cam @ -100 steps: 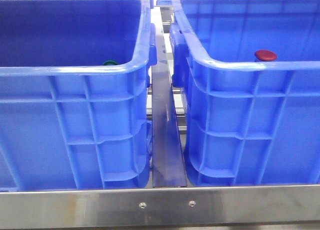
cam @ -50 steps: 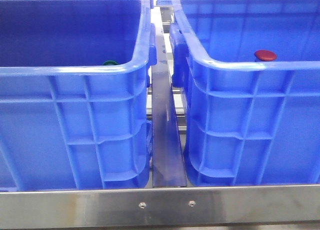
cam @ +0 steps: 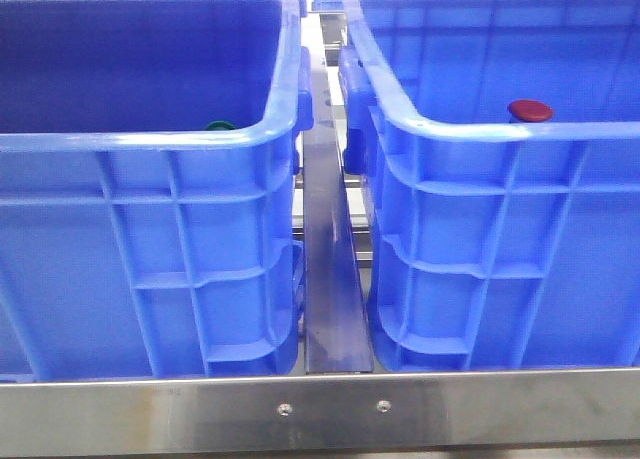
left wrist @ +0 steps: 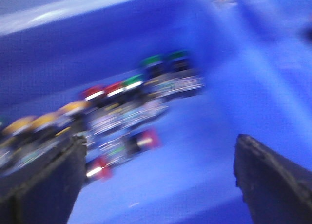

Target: Pick red and yellow buttons and place in box

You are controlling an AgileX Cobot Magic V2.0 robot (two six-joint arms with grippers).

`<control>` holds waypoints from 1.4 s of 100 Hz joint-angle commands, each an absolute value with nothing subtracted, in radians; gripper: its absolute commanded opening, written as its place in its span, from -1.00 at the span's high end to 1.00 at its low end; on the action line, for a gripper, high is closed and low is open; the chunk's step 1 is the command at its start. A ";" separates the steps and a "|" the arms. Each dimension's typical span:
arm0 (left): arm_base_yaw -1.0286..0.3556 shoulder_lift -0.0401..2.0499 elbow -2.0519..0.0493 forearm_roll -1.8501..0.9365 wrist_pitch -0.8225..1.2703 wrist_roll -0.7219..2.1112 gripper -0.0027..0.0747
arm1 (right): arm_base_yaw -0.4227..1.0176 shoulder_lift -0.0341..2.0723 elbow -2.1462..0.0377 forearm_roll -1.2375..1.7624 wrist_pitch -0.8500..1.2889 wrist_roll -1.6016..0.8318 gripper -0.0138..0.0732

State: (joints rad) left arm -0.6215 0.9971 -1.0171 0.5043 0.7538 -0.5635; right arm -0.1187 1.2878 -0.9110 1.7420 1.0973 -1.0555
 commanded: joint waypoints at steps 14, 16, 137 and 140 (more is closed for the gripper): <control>-0.395 0.837 -0.935 0.501 0.646 -0.574 -0.49 | -0.225 1.250 -0.942 1.754 1.119 -1.114 0.23; -0.382 0.820 -0.925 0.501 0.644 -0.574 -0.47 | -0.234 1.250 -0.942 1.749 1.110 -1.121 0.23; -0.231 0.526 -0.778 0.496 0.637 -0.574 0.98 | -0.313 1.633 -0.972 1.899 0.544 -1.931 0.23; -0.231 0.526 -0.778 0.496 0.637 -0.574 0.98 | -0.313 1.641 -0.984 1.899 0.544 -1.931 0.23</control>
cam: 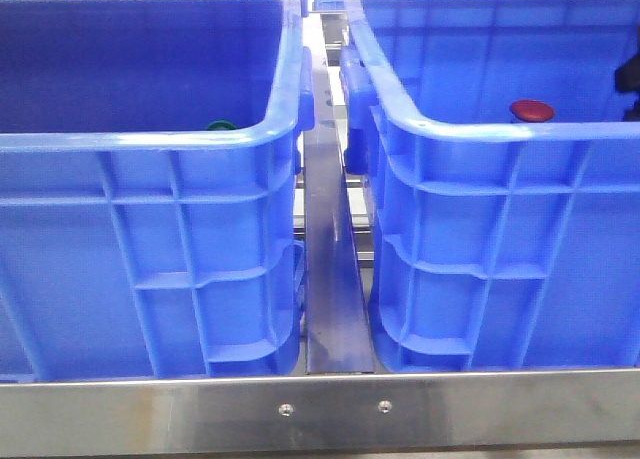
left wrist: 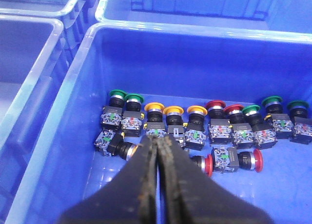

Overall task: Pick red and yellow buttons and place in box
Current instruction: 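Lower the yellow button beside the red button and open the right gripper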

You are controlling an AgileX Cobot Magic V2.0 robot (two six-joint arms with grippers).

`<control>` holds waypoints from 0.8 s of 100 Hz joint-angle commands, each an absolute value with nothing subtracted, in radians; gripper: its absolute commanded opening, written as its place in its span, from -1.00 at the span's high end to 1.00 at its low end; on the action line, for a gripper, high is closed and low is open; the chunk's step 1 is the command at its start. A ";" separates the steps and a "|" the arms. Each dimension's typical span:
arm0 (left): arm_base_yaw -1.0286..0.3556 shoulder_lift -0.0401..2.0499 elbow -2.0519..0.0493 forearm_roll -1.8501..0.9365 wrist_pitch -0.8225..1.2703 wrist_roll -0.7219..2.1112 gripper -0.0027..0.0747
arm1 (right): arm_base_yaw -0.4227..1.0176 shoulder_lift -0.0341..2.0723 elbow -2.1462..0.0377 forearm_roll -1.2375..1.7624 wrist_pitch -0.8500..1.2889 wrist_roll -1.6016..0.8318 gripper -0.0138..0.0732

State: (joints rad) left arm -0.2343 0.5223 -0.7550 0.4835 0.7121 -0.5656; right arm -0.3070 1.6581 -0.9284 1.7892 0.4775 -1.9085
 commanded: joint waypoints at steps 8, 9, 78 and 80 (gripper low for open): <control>-0.231 0.526 -0.778 0.496 0.637 -0.574 0.98 | -0.313 1.659 -1.005 1.899 0.545 -1.934 0.23; -0.231 0.526 -0.778 0.496 0.637 -0.574 0.98 | -0.313 1.660 -1.008 1.899 0.545 -1.935 0.23; -0.231 0.526 -0.778 0.494 0.637 -0.574 0.98 | -0.313 1.802 -1.060 1.899 0.541 -1.972 0.21; -0.231 0.526 -0.778 0.494 0.637 -0.574 0.98 | -0.313 1.802 -1.058 1.899 0.541 -1.972 0.21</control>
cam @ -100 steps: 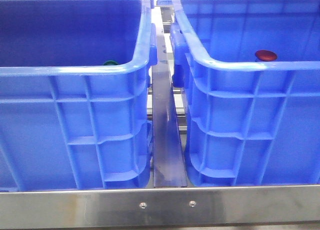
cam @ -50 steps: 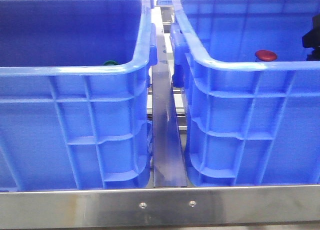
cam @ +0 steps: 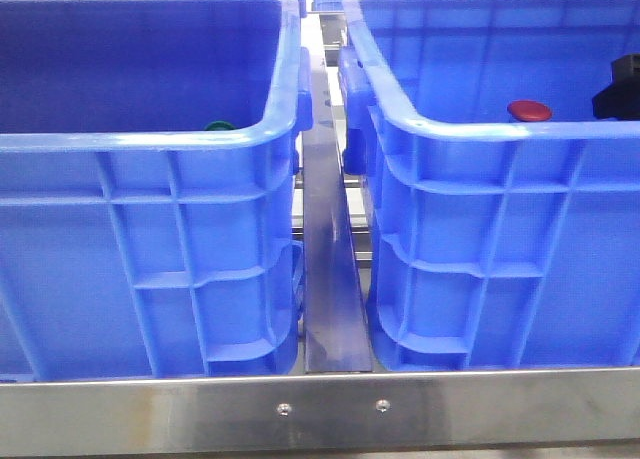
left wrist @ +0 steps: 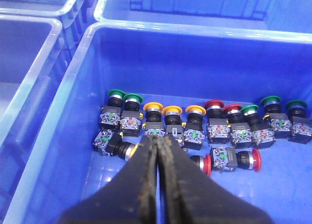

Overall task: Pick red and yellow buttons and place in box
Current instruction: 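Lower the yellow button beside the red button and open the right gripper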

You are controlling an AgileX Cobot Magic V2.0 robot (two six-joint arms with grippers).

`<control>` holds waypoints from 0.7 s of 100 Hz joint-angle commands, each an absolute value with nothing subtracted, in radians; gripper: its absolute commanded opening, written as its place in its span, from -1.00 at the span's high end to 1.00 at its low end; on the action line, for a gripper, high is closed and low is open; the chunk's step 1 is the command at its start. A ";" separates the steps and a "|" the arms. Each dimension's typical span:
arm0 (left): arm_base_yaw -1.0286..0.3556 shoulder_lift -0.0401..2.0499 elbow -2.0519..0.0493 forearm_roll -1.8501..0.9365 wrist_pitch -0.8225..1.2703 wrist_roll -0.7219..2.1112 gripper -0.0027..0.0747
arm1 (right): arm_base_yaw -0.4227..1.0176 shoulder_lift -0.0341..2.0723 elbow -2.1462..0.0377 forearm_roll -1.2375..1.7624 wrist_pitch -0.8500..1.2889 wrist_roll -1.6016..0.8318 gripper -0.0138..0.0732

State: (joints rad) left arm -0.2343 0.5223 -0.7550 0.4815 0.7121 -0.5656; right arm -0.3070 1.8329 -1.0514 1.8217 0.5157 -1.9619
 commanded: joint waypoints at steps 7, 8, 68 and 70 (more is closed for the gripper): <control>-0.231 0.526 -0.778 0.492 0.637 -0.574 0.98 | -0.313 1.802 -1.054 1.898 0.541 -1.968 0.15; -0.231 0.526 -0.778 0.493 0.637 -0.574 0.98 | -0.313 1.802 -1.054 1.898 0.541 -1.966 0.13; -0.231 0.526 -0.778 0.482 0.637 -0.574 0.98 | -0.313 1.539 -0.988 1.898 0.443 -1.917 -0.71; -0.231 0.526 -0.778 0.480 0.637 -0.574 0.98 | -0.313 1.520 -0.978 1.898 0.440 -1.917 -0.71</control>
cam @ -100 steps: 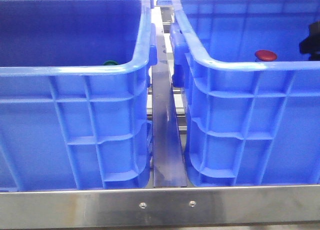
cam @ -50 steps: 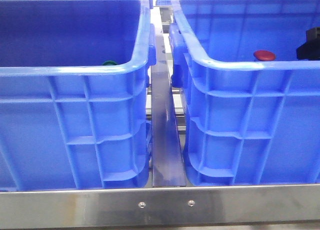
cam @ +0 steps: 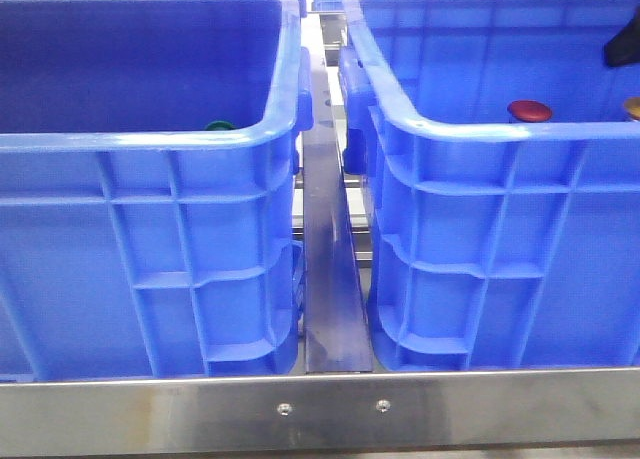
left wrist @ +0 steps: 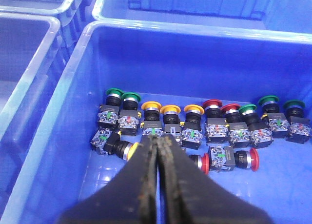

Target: Pick red and yellow buttons and place in box

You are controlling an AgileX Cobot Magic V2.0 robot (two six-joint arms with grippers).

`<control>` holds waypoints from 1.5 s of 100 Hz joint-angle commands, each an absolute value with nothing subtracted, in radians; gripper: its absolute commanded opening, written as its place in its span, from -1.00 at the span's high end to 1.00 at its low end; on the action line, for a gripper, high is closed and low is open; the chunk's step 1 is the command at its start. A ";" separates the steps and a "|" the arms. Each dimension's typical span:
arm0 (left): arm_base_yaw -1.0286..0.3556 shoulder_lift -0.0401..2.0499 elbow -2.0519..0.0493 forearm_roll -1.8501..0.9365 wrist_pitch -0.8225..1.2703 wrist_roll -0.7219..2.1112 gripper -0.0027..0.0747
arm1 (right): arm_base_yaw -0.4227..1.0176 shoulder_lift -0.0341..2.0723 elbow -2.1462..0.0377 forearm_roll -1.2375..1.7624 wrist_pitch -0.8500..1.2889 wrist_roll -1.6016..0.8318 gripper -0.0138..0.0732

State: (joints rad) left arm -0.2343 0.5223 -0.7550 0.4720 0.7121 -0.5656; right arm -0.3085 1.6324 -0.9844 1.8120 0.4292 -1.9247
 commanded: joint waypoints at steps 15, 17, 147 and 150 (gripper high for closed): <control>-0.231 0.526 -0.778 0.480 0.637 -0.574 0.98 | -0.295 1.374 -0.917 1.898 0.406 -1.906 -0.70; -0.231 0.526 -0.778 0.478 0.637 -0.574 0.98 | -0.288 1.345 -0.907 1.898 0.399 -1.901 -0.70; -0.231 0.526 -0.778 0.480 0.637 -0.574 0.98 | -0.012 0.633 -0.543 1.898 0.130 -1.773 0.81; -0.231 0.526 -0.778 0.480 0.637 -0.574 0.98 | -0.012 0.633 -0.543 1.898 0.130 -1.773 0.85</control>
State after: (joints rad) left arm -0.2343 0.5223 -0.7550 0.4622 0.7121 -0.5656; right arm -0.0115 0.6376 -0.5171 1.8225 0.0956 -1.7762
